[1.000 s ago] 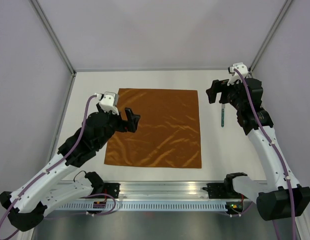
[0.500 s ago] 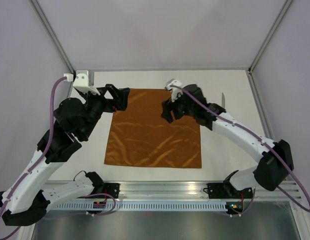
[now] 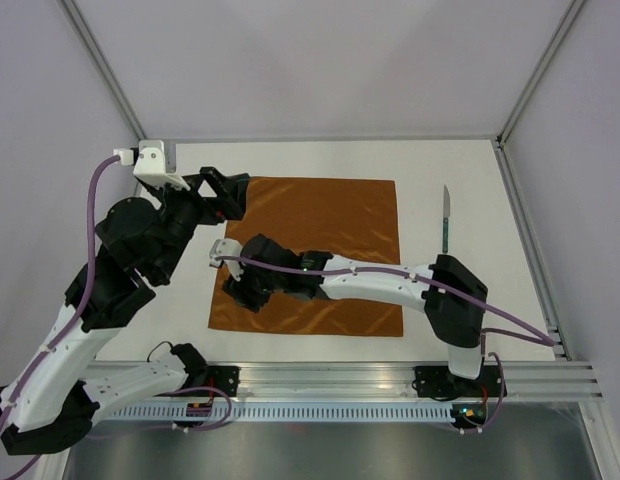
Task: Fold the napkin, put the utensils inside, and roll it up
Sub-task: Fold the napkin at the center of the board.
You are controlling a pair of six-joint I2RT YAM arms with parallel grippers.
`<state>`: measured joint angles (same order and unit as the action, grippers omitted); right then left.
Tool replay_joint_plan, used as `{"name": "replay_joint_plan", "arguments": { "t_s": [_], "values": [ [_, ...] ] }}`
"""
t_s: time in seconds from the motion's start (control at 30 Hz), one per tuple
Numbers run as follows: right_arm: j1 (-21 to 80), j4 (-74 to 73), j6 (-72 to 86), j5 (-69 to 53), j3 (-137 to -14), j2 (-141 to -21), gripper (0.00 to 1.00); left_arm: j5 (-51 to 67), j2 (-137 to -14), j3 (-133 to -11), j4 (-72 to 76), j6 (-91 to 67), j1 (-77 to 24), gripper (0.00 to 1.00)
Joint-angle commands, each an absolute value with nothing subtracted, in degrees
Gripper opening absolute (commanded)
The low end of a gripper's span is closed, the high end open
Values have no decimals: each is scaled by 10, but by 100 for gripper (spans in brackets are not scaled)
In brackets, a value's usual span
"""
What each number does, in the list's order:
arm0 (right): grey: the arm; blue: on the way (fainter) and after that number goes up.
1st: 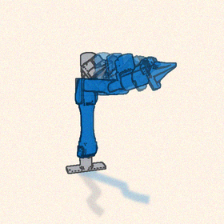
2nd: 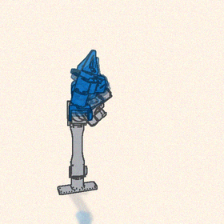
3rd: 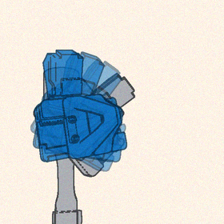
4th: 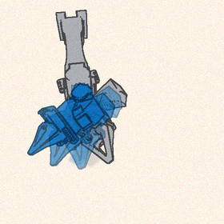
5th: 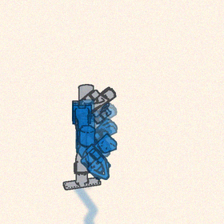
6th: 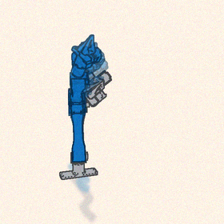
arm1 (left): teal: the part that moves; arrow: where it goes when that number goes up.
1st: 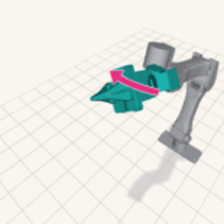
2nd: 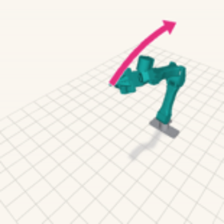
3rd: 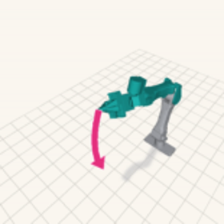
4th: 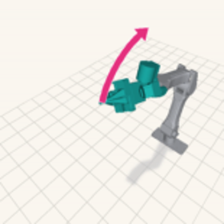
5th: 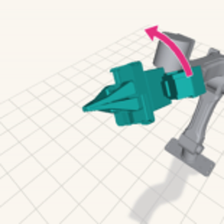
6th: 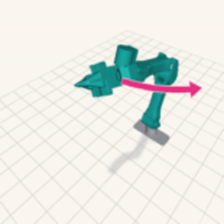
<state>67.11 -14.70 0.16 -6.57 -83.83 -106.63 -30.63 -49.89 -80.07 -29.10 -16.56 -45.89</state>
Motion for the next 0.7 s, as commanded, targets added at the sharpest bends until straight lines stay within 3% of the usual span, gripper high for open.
{"name": "replay_joint_plan", "arguments": {
  "t_s": [0.0, 0.1, 0.67],
  "values": [
    [691, -120, 4, -40, -887, -1110, 54, -319, -489, -803, -311, -169, -461, 100],
    [700, -97, 11, -35, -901, -1145, 49, -325, -478, -791, -314, -175, -461, 100],
    [768, -63, -12, 55, -1038, -1326, 43, -336, -466, -785, -350, -177, -461, 100]
  ]
}}
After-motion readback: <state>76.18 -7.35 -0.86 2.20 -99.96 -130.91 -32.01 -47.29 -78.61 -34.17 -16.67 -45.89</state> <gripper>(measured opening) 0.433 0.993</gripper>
